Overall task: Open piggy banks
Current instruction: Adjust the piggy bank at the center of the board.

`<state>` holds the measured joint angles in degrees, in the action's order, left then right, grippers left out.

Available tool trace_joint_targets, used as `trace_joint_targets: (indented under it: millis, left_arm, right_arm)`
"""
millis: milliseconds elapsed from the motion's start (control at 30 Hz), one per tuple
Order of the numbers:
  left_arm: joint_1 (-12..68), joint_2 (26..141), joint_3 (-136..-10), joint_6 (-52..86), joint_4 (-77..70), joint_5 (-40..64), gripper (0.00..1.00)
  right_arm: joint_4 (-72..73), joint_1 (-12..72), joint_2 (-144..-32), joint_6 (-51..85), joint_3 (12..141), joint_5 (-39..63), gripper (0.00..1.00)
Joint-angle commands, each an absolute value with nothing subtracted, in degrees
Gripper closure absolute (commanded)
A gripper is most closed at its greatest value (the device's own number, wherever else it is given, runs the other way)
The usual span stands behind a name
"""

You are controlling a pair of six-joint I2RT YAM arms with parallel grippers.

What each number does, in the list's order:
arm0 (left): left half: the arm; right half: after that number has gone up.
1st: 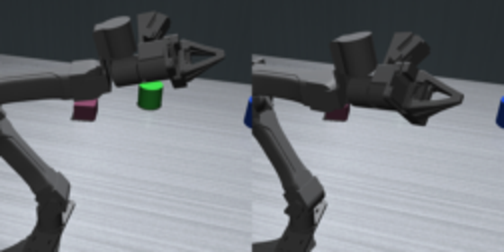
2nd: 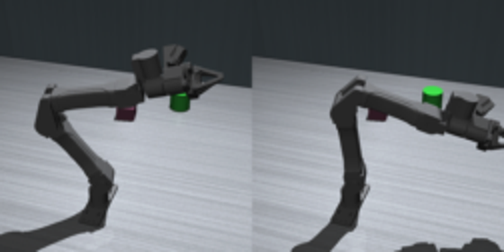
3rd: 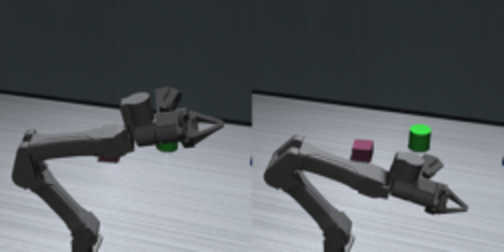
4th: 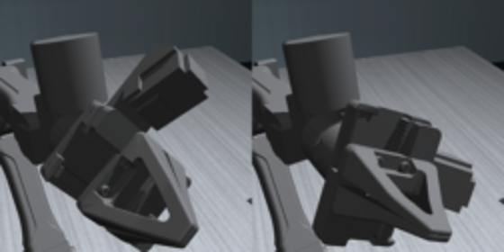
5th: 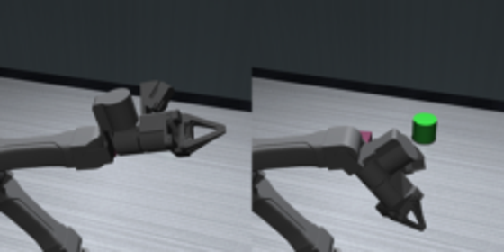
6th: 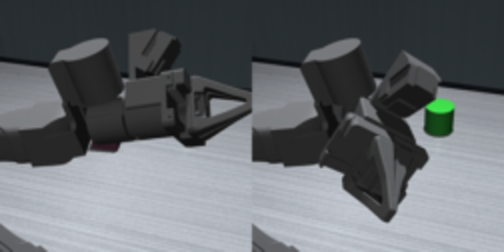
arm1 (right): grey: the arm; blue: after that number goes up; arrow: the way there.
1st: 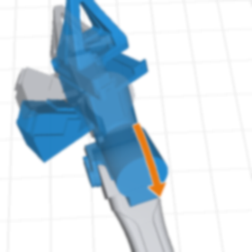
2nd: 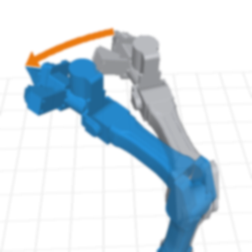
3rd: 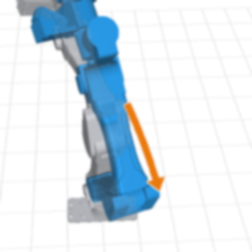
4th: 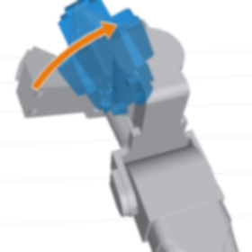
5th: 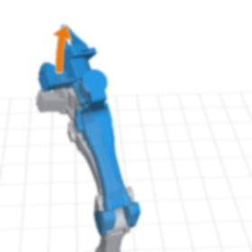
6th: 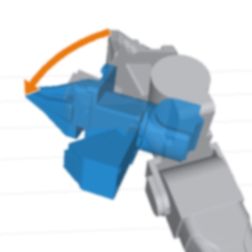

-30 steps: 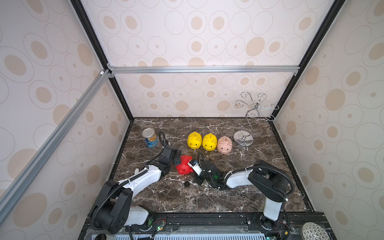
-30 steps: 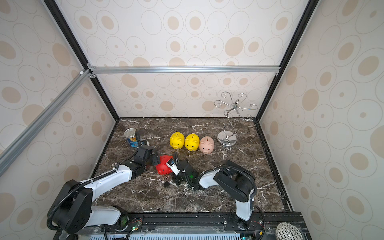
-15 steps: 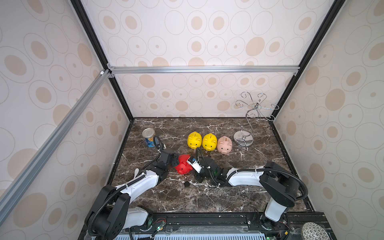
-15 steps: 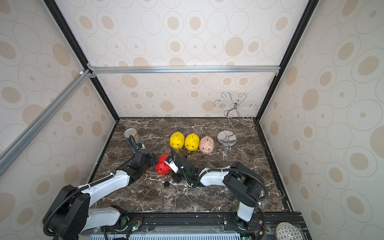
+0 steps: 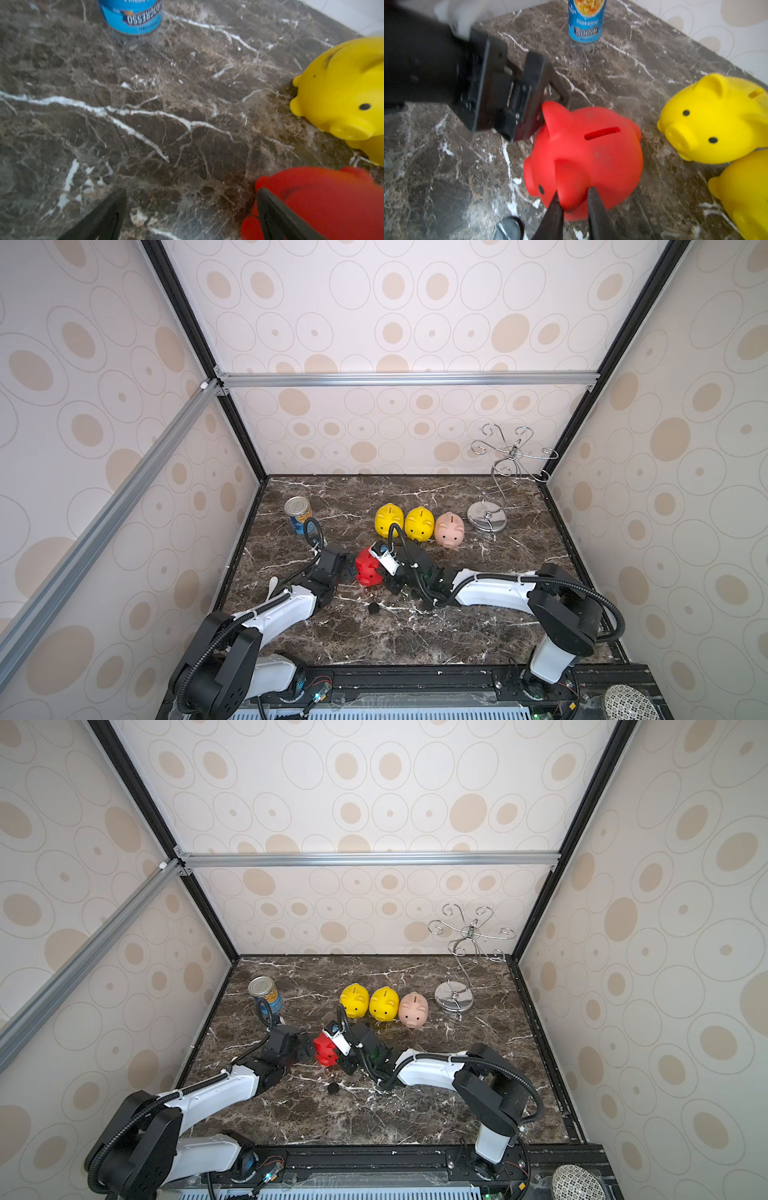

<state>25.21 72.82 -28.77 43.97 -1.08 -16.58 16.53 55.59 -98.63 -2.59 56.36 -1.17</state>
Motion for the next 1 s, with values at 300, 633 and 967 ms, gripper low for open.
trace_joint_targets:
  millis: [300, 633, 967]
  left_arm:
    - [25.7, 63.91, -36.82, 40.18, 7.57, -11.62, 0.03]
    - [41.47, 69.54, -41.79, 27.18, 9.7, -14.4, 0.0]
    - [41.94, 82.89, -46.99, 24.28, 8.99, -17.03, 0.0]
  right_arm:
    - [13.03, 56.53, -90.84, -2.79, 56.2, -3.35, 0.73]
    - [-4.32, 49.8, -70.92, 7.98, 49.64, -19.67, 0.26]
    - [-8.69, 46.31, -66.16, 9.54, 45.9, -17.85, 0.09]
